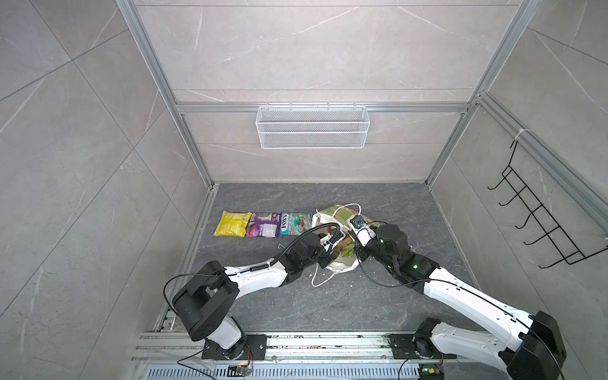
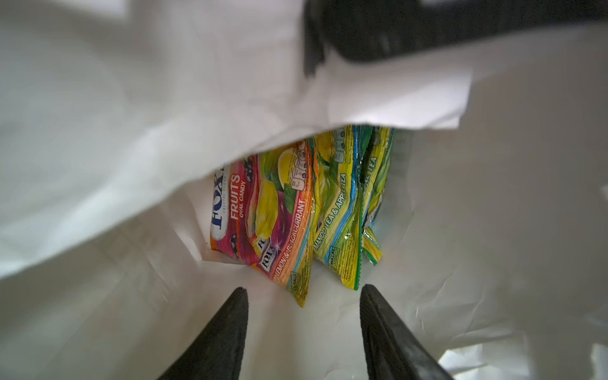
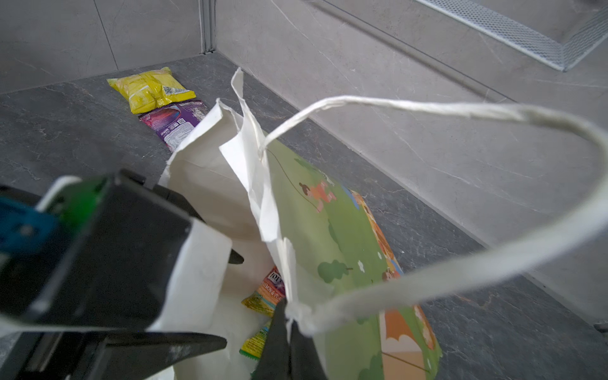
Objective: Take the snacks out of the paper bag
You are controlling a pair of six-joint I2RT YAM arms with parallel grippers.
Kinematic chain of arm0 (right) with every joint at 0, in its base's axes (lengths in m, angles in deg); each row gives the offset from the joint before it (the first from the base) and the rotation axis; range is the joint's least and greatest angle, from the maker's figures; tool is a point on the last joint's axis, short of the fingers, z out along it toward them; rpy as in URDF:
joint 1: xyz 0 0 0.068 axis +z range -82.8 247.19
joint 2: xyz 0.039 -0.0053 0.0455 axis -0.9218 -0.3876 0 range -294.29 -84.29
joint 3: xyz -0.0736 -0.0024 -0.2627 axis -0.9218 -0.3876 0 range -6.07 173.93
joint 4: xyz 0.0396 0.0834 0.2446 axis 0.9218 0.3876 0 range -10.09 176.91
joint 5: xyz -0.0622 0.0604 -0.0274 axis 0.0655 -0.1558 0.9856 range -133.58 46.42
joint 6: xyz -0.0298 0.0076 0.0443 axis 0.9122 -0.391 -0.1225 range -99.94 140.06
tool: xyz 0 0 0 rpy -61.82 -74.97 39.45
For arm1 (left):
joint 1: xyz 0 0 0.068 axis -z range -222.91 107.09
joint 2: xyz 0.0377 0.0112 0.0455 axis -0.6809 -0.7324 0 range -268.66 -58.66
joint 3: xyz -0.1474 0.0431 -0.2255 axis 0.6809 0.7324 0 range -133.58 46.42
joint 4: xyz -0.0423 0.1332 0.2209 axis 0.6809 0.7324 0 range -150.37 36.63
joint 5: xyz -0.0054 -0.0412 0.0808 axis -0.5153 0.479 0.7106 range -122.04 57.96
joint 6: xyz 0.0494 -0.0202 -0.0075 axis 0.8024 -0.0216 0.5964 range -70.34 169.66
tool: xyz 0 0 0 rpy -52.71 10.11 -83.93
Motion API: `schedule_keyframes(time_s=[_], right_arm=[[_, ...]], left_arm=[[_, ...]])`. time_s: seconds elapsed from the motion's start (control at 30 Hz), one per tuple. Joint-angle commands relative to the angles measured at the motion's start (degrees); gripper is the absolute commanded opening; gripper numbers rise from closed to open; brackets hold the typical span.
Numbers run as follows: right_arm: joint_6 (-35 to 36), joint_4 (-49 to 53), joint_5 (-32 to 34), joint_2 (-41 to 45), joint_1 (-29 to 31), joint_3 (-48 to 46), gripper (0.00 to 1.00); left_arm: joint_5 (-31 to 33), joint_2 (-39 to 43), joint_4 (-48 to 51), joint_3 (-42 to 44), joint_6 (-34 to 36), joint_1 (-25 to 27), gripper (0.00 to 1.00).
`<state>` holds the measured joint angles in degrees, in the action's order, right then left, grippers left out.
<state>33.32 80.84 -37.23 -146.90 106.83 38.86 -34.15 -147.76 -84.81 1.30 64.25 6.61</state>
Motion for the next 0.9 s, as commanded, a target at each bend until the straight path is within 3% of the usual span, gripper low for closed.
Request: schedule_keyframes(time_s=[0.0,0.87], right_arm=[[-0.7,-1.9,1.3,1.9,0.0,2.5,0.00],[0.6,-3.2,-2.3,3.6,0.0,3.0,0.00]], left_arm=[[-1.2,-0.8,-2.9,-1.6,1.2,0.1,0.56],[0.7,-15.7,-0.9,-13.9,3.3,0.1,0.62]])
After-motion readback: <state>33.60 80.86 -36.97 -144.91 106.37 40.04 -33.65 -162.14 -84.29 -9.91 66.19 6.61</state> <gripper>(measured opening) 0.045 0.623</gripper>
